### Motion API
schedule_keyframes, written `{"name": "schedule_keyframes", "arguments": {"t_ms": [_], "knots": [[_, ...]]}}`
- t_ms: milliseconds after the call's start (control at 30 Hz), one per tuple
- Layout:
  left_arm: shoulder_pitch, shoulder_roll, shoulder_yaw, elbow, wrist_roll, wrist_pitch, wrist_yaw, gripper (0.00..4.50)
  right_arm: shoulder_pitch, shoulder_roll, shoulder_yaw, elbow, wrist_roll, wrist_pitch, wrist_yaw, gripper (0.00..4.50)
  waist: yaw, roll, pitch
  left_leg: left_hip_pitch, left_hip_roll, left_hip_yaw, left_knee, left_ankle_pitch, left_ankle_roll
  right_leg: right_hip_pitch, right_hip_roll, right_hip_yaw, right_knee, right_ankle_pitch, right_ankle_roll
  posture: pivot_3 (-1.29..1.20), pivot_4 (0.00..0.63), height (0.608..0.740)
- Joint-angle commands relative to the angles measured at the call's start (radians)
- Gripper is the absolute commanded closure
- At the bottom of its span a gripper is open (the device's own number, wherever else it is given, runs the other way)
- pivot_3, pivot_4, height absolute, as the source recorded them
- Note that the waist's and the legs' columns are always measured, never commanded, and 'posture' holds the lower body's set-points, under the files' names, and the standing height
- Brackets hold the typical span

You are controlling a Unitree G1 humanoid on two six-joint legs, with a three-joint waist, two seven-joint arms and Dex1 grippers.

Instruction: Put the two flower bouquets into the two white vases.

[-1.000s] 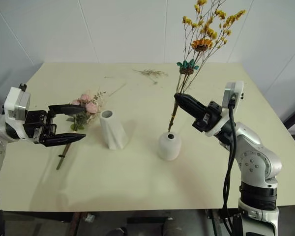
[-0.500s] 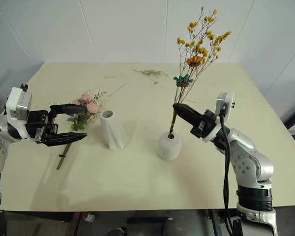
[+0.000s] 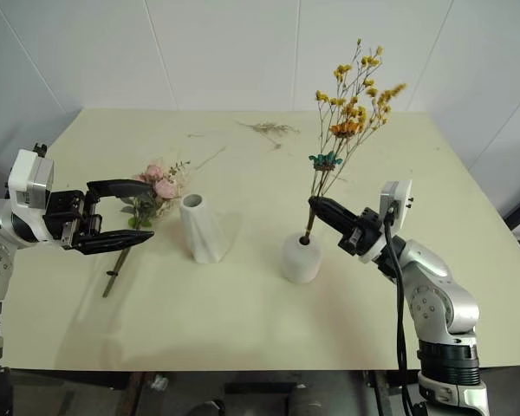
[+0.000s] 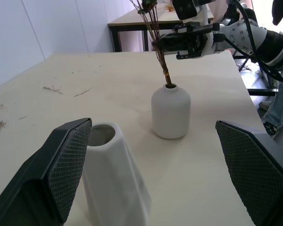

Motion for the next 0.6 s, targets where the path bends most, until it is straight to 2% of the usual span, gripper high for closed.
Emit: {"name": "schedule_keyframes", "arguments": {"t_ms": [33,333,433,600], "knots": [[-0.027,0.004,0.015,-0.003,0.002,-0.017,-0.002,0.0,0.018,-0.019,-0.025,-0.047,0.016,-0.02,0.01,4.49,0.003,0.0,0.0,0.0,0.0,0.0,0.0,0.0,0.0,0.0,0.0,0.0,0.0,0.0,0.0,0.0,0.15,0.74],[-0.051,0.001,0.005,0.025,0.01,-0.03,-0.012,0.0,0.066,-0.009,0.022,-0.082,-0.074,-0.136,0.027,4.49,0.003,0.0,0.0,0.0,0.0,0.0,0.0,0.0,0.0,0.0,0.0,0.0,0.0,0.0,0.0,0.0,0.15,0.74],[-0.055,0.001,0.005,0.031,0.012,-0.032,-0.015,0.0,0.084,-0.006,0.028,-0.086,-0.091,-0.166,0.027,3.9,0.004,0.0,0.0,0.0,0.0,0.0,0.0,0.0,0.0,0.0,0.0,0.0,0.0,0.0,0.0,0.0,0.15,0.74],[-0.055,0.002,0.006,0.035,0.014,-0.034,-0.017,0.0,0.101,-0.021,0.028,-0.083,-0.122,-0.215,0.046,2.3,0.005,0.0,0.0,0.0,0.0,0.0,0.0,0.0,0.0,0.0,0.0,0.0,0.0,0.0,0.0,0.0,0.15,0.74]]}}
